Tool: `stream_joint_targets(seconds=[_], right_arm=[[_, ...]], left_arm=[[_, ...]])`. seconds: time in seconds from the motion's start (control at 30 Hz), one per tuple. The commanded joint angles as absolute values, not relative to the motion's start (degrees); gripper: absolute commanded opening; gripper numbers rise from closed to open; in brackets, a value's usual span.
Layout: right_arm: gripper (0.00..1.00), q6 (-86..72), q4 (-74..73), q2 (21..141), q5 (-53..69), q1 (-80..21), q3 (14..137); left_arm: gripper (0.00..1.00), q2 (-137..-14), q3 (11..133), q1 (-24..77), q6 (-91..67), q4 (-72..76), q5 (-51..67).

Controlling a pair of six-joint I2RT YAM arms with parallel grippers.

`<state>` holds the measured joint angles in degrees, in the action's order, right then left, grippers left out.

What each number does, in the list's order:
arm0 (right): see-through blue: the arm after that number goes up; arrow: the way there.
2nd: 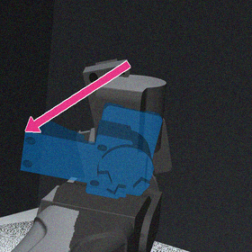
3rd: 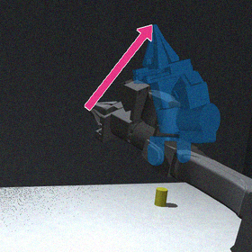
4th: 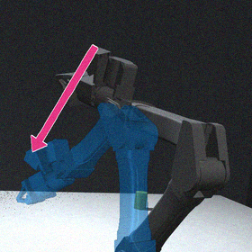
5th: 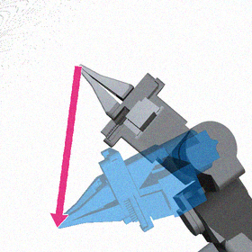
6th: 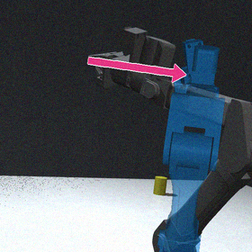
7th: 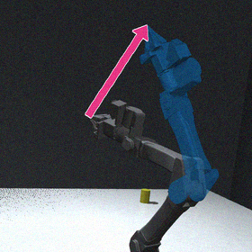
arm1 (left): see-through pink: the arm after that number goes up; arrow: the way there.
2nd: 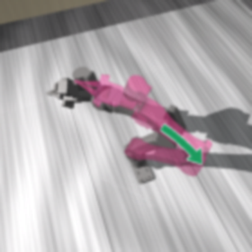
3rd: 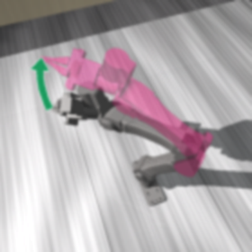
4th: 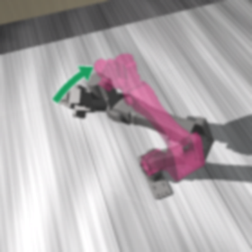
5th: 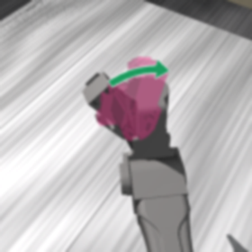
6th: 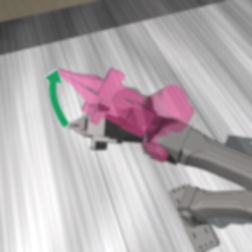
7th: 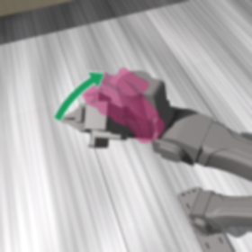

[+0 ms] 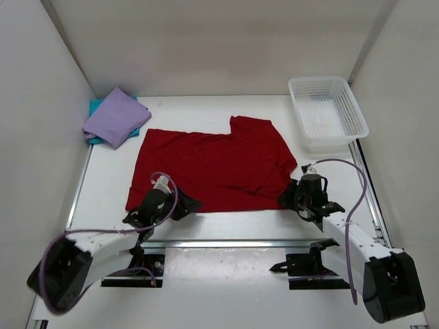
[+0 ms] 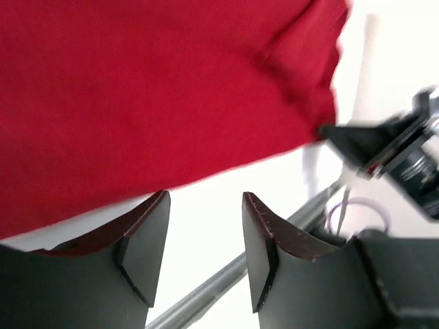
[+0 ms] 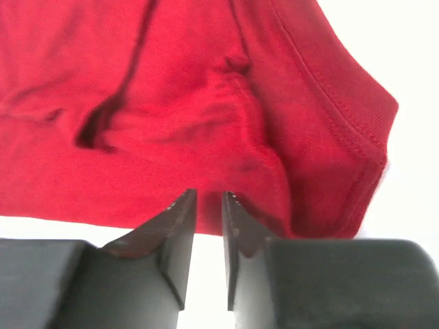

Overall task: Fold and stack the t-shirts
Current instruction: Fold the flattened tshirt in 1/3 of the way

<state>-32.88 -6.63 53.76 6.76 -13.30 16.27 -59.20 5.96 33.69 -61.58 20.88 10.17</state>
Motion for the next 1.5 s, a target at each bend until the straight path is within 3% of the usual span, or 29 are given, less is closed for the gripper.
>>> stream_joint_targets(seconds=[0.0,0.07,0.13,0.2,0.47,1.13,1.2,1.23,1.27,1.33,1.47], right_arm=[[0.23,-31.64,-10.45,50.89,3.42,-14.59,22.22],[0.30,-29.97,-10.98,51.50,2.20,-18.87,26.44],[0.30,-30.15,-9.07,53.86,2.81,-22.83,27.51],[0.29,-30.67,-4.43,56.76,4.99,-26.44,27.33],[0.42,-31.20,1.67,70.83,6.42,-30.94,29.97],[0.38,-29.71,3.69,81.56,9.67,-27.16,36.12],[0.36,-29.35,2.90,82.62,8.97,-27.16,36.74],[0.28,-29.09,3.07,82.70,8.88,-27.25,36.83],[0.13,-29.09,2.99,83.31,9.31,-27.25,37.52],[0.04,-28.74,2.38,84.37,9.31,-27.68,38.66],[0.01,-26.64,0.18,88.40,7.03,-30.14,45.51]], left_arm=[[0.57,-48.46,9.04,26.23,-56.98,10.65,6.94],[0.57,-45.71,11.59,20.35,-52.94,6.95,8.43],[0.56,-46.48,14.75,11.91,-48.44,4.32,12.99],[0.54,-48.94,17.04,9.50,-44.92,2.64,14.94],[0.47,-57.56,15.83,10.37,-44.74,8.25,16.78],[0.47,-61.00,15.20,10.63,-43.86,10.64,16.26],[0.47,-61.35,14.86,10.46,-43.51,11.16,16.35],[0.47,-61.26,15.03,10.46,-43.85,11.16,16.43],[0.46,-61.17,14.94,10.46,-44.03,11.51,16.52],[0.47,-61.52,14.68,10.20,-44.21,11.86,16.78],[0.47,-61.96,14.77,10.37,-44.47,12.39,17.05]])
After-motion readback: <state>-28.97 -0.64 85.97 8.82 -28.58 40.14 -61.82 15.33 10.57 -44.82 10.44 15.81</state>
